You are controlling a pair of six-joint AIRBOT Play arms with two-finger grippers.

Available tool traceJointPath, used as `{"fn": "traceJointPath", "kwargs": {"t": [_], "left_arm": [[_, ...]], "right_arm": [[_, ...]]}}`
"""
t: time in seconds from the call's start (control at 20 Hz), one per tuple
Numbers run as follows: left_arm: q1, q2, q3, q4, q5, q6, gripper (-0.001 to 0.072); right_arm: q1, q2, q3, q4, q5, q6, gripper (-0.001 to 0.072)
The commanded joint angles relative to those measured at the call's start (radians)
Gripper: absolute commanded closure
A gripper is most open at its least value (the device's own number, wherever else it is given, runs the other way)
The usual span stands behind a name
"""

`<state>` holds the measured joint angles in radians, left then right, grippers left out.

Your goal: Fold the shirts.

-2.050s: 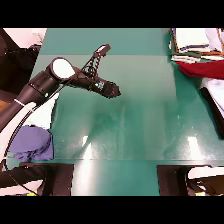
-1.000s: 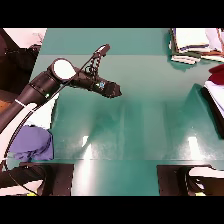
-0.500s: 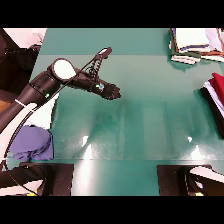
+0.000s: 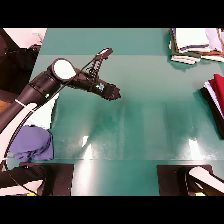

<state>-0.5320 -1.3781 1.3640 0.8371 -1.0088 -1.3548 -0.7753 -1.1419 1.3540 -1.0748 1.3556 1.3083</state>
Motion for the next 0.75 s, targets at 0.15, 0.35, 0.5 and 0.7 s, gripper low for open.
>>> {"fn": "traceJointPath", "kwargs": {"t": [0.15,0.35,0.5,0.7], "left_arm": [[0.000,0.001,0.001,-0.002,0.018,0.001,0.0681],[0.000,0.001,0.001,-0.003,0.054,0.001,0.0682],[0.000,0.001,0.001,-0.003,0.058,0.001,0.0681],[0.000,0.001,0.001,-0.004,0.058,0.001,0.0682]], "right_arm": [[0.396,0.076,-0.003,0.097,-0.008,0.004,0.0158],[0.593,0.114,-0.003,0.094,-0.079,0.003,0.0588],[0.674,0.133,-0.003,0.079,-0.117,0.000,0.0686],[0.703,0.132,-0.003,0.079,-0.126,0.000,0.0686]]}}
